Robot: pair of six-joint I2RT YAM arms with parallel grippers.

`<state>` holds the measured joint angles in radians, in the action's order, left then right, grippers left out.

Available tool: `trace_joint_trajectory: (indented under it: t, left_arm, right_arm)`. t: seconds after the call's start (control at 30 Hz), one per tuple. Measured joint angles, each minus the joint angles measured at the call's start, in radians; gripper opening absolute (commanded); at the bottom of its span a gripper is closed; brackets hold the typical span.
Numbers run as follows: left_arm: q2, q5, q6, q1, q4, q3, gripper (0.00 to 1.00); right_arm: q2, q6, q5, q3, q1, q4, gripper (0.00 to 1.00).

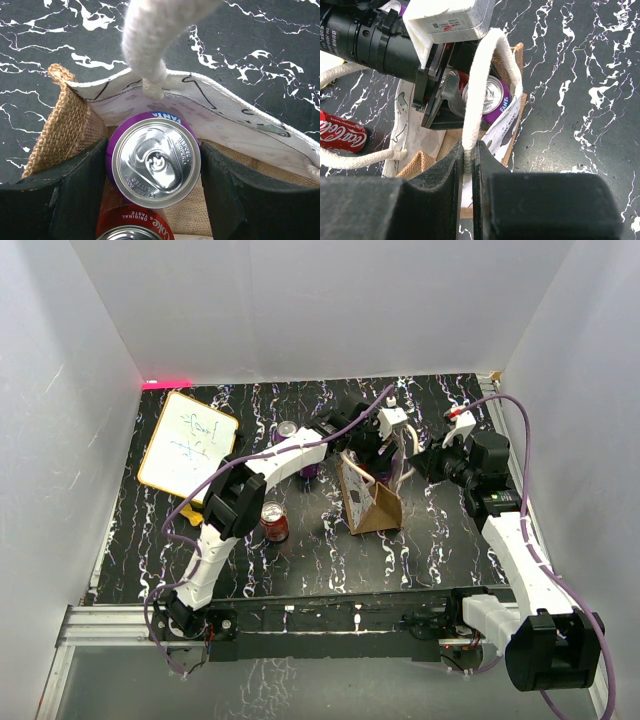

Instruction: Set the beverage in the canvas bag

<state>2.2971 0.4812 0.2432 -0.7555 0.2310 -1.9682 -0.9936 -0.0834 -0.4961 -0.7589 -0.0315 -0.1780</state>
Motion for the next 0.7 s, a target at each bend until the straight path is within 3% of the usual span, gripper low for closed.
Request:
trace_joint_trajectory:
  t: [0.53, 0.7]
  left_arm:
    - [0.000, 0.002, 0.021, 0.000, 0.011, -0.001, 0.75]
    - [0.000, 0.004, 0.027, -0.002, 0.039, -0.012, 0.80]
  right_arm:
    - [0.003, 0.003, -0.002, 0.003, 0.006, 0.001, 0.08]
    - [0.005, 0.003, -0.023, 0.003, 0.007, 0.000, 0.08]
